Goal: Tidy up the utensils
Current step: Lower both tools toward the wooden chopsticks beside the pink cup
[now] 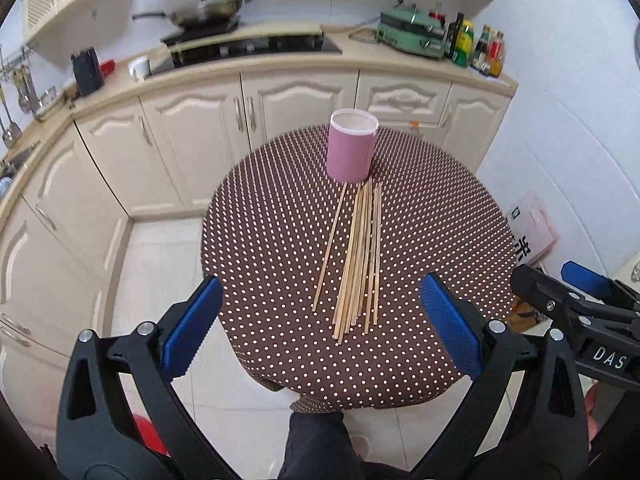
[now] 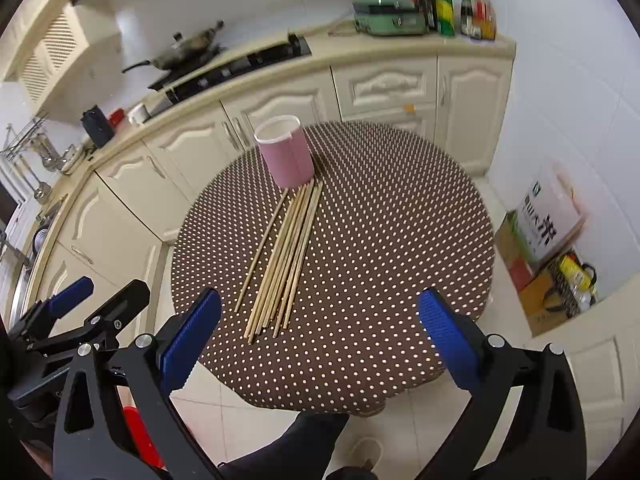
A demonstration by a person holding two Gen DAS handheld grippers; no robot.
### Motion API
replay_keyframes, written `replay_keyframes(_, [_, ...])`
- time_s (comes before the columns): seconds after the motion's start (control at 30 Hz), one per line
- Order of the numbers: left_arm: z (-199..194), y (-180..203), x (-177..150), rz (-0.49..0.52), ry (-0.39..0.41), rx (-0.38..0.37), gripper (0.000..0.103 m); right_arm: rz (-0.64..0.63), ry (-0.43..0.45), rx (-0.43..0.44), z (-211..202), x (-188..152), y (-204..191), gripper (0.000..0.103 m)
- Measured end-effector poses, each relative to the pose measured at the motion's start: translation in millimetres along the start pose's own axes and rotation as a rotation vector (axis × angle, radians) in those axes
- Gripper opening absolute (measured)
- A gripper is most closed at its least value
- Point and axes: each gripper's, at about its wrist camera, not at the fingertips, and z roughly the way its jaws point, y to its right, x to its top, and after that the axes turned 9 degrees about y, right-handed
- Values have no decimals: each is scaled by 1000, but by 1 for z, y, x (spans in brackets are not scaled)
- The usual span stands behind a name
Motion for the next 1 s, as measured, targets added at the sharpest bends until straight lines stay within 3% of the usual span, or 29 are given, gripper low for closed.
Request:
replay_keyframes(0.23, [69,-14,12,-43,-160,-55,85,51,-108,-8,60,11,0,95])
replay_keyframes(0.63, [158,-36,41,-19,-278,-92,78,142,-229,-48,140,44,-3,95])
replay_keyframes(1.0, [223,-47,32,-19,-420,-135,69,208,-378,-117,195,30,8,95])
